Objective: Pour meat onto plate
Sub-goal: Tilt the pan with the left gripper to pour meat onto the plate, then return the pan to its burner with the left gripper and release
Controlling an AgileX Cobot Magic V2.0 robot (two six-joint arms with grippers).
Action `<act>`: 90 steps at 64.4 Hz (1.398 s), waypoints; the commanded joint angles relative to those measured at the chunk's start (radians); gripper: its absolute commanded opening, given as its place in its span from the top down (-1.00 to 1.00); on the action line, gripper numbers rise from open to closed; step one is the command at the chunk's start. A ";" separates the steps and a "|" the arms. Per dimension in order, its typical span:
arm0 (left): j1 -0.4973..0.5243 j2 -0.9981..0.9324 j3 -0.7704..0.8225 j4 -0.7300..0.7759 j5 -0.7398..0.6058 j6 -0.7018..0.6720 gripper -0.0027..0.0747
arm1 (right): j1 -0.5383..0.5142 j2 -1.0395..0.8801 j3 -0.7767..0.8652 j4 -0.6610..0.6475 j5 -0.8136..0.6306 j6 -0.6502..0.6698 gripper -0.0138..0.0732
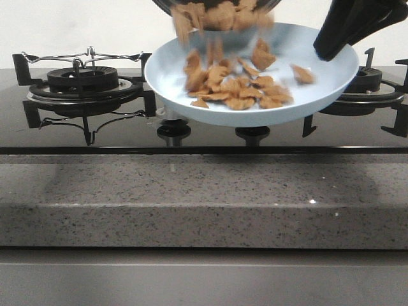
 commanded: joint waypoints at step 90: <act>-0.005 -0.037 -0.039 -0.138 -0.566 -0.444 0.98 | -0.002 -0.038 -0.025 0.022 -0.054 -0.004 0.84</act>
